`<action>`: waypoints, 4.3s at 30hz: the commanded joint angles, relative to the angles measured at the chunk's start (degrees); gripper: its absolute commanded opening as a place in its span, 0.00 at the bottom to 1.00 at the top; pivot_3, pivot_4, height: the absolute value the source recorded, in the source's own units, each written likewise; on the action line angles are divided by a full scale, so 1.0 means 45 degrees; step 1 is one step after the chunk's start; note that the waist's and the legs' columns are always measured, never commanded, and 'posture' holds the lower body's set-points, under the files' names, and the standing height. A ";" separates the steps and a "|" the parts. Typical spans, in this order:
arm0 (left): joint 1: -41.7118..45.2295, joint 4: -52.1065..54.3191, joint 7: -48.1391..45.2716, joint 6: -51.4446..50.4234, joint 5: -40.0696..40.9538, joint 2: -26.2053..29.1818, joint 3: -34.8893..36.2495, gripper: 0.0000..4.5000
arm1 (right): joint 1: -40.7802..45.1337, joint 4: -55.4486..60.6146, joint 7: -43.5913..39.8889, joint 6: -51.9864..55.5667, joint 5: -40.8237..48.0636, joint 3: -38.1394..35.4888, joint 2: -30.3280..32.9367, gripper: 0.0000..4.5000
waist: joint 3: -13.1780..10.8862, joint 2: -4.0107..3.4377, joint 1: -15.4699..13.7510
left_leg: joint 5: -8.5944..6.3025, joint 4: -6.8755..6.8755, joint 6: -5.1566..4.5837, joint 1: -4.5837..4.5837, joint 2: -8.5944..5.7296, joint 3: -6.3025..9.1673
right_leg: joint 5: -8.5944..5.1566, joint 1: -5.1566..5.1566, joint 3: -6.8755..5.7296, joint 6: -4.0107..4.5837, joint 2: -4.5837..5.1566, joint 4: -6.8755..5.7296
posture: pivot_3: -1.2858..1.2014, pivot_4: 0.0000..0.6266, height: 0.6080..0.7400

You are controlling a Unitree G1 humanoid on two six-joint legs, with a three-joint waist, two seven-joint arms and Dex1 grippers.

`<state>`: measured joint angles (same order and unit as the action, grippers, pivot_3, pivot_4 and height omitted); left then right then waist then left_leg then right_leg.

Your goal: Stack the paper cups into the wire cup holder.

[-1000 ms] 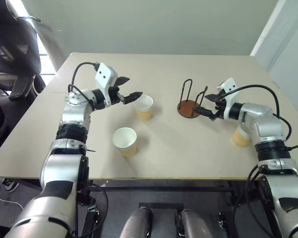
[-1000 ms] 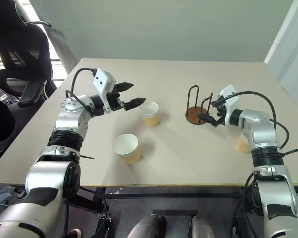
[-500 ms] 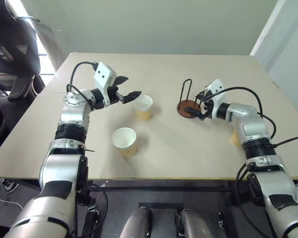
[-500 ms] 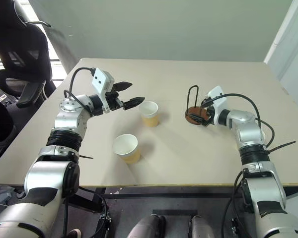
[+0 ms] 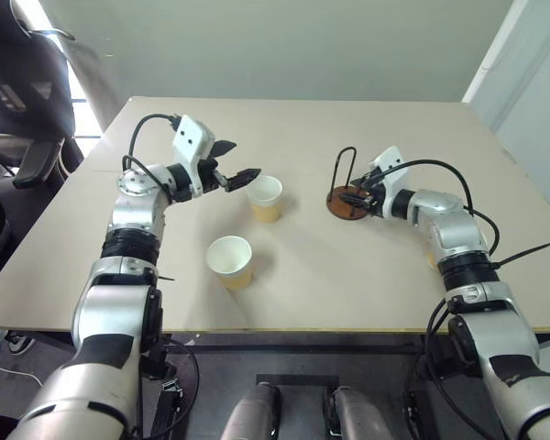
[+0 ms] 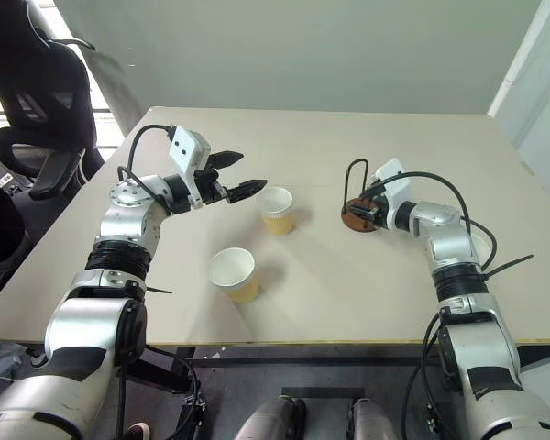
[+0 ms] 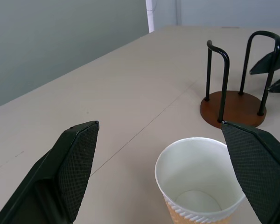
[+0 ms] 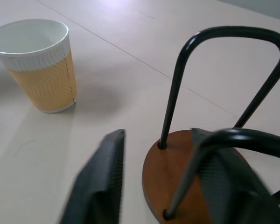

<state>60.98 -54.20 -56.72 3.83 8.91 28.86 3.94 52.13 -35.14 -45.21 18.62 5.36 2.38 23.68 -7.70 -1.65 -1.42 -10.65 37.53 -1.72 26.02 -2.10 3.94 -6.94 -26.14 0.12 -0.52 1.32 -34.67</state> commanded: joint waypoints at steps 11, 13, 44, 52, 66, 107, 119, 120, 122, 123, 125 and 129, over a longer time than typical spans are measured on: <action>0.0284 -0.0005 -0.0190 0.0312 0.0043 0.0264 0.0189 1.00 | 0.0523 0.0590 -0.2343 0.0012 0.0283 0.0348 0.0670 0.01 | 0.0000 0.0000 0.0009 | -0.0001 -0.0003 0.0002 0.0004 0.0000 0.0000 | -0.0001 -0.0006 0.0000 0.0002 0.0000 -0.0007 | 0.52 0.24 1.00; 0.0295 -0.0043 -0.0472 0.0346 0.0018 0.0358 0.0132 1.00 | 0.0495 0.1122 -0.3223 0.0139 0.0432 0.0528 0.0864 0.01 | 0.0000 0.0000 0.0014 | -0.0001 -0.0004 0.0003 0.0004 0.0000 0.0000 | -0.0002 -0.0007 0.0000 0.0003 -0.0001 -0.0007 | 0.52 0.24 1.00; 0.0672 -0.0295 -0.2327 0.0216 -0.0423 0.1147 -0.0081 1.00 | 0.0728 0.2108 -0.7407 -0.0120 0.0675 0.2292 0.1085 0.01 | 0.0000 0.0001 0.0101 | 0.0018 -0.0015 0.0007 0.0005 -0.0002 0.0005 | -0.0024 -0.0024 -0.0001 0.0038 -0.0002 -0.0031 | 0.52 0.24 1.00; 0.0603 -0.0151 -0.2301 0.0148 -0.0399 0.1153 -0.0066 1.00 | 0.1153 0.1070 -0.7843 -0.0852 0.0312 0.2603 0.0910 0.01 | 0.0000 0.0001 0.0114 | 0.0020 -0.0016 0.0013 0.0003 0.0000 0.0006 | -0.0028 -0.0029 -0.0001 0.0044 -0.0002 -0.0040 | 0.52 0.24 1.00; 0.0609 0.0003 -0.2316 -0.0014 -0.0405 0.1168 -0.0077 1.00 | 0.1863 -0.0321 -0.8458 -0.1756 -0.0397 0.3003 0.0809 0.45 | 0.0001 0.0001 0.0118 | 0.0019 -0.0016 0.0016 0.0001 -0.0001 0.0007 | -0.0031 -0.0030 -0.0002 0.0050 -0.0002 -0.0048 | 0.52 0.24 1.00; 0.0999 -0.0825 -0.2148 0.0466 -0.0584 0.0761 -0.0221 1.00 | 0.1555 -0.0102 -0.8019 -0.3228 -0.0990 0.2327 0.3086 0.99 | 0.0000 0.0001 0.0104 | 0.0013 -0.0018 0.0019 0.0002 0.0000 0.0011 | -0.0029 -0.0029 -0.0002 0.0053 0.0000 -0.0054 | 0.52 0.24 1.00; 0.1409 -0.1060 -0.3132 -0.0040 -0.0607 0.0689 -0.0356 1.00 | 0.0612 0.2519 -0.7335 -0.0856 -0.0207 0.1455 0.3624 0.99 | 0.0000 0.0002 0.0117 | 0.0026 -0.0025 0.0008 -0.0004 0.0001 0.0009 | -0.0030 -0.0028 -0.0002 0.0052 -0.0001 -0.0053 | 0.52 0.24 1.00; 0.1436 -0.1087 -0.3170 -0.0003 -0.0657 0.0720 -0.0389 1.00 | 0.0563 0.2691 -0.7247 -0.0683 -0.0138 0.1392 0.3628 0.99 | 0.0000 0.0002 0.0117 | 0.0027 -0.0025 0.0007 -0.0003 0.0001 0.0009 | -0.0030 -0.0029 -0.0002 0.0052 -0.0001 -0.0052 | 0.52 0.24 1.00; 0.1488 -0.1115 -0.3227 0.0042 -0.0718 0.0755 -0.0430 1.00 | 0.0539 0.2906 -0.7036 -0.0450 -0.0090 0.1283 0.3640 0.99 | 0.0000 0.0002 0.0118 | 0.0029 -0.0025 0.0003 -0.0002 0.0001 0.0009 | -0.0031 -0.0029 -0.0002 0.0051 -0.0001 -0.0052 | 0.52 0.24 1.00; 0.1518 -0.1125 -0.3241 0.0060 -0.0742 0.0760 -0.0439 1.00 | 0.0545 0.2985 -0.6951 -0.0381 -0.0106 0.1249 0.3680 0.99 | 0.0000 0.0002 0.0119 | 0.0034 -0.0025 -0.0004 -0.0003 0.0001 0.0009 | -0.0031 -0.0028 -0.0002 0.0050 -0.0001 -0.0051 | 0.52 0.24 1.00; 0.1568 -0.1155 -0.3249 0.0078 -0.0760 0.0763 -0.0447 1.00 | 0.0593 0.3192 -0.6890 -0.0182 -0.0069 0.1188 0.3807 0.99 | 0.0000 0.0002 0.0108 | 0.0035 -0.0025 -0.0006 -0.0002 0.0000 0.0009 | -0.0031 -0.0028 -0.0002 0.0050 -0.0001 -0.0051 | 0.52 0.24 1.00; 0.1590 -0.1183 -0.3282 0.0137 -0.0807 0.0748 -0.0464 1.00 | 0.0692 0.3899 -0.7108 0.0325 0.0081 0.1099 0.4438 0.99 | -0.0001 0.0003 0.0083 | 0.0035 -0.0025 -0.0007 0.0004 0.0000 0.0009 | -0.0033 -0.0026 -0.0002 0.0045 0.0000 -0.0047 | 0.52 0.24 1.00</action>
<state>66.51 -60.29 -71.17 3.73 5.15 31.48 1.55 54.04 -20.39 -76.73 19.22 4.42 9.63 42.19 -7.71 -1.63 -1.05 -10.50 37.41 -1.75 26.05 -2.10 3.98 -7.09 -26.26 0.11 -0.33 1.32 -34.86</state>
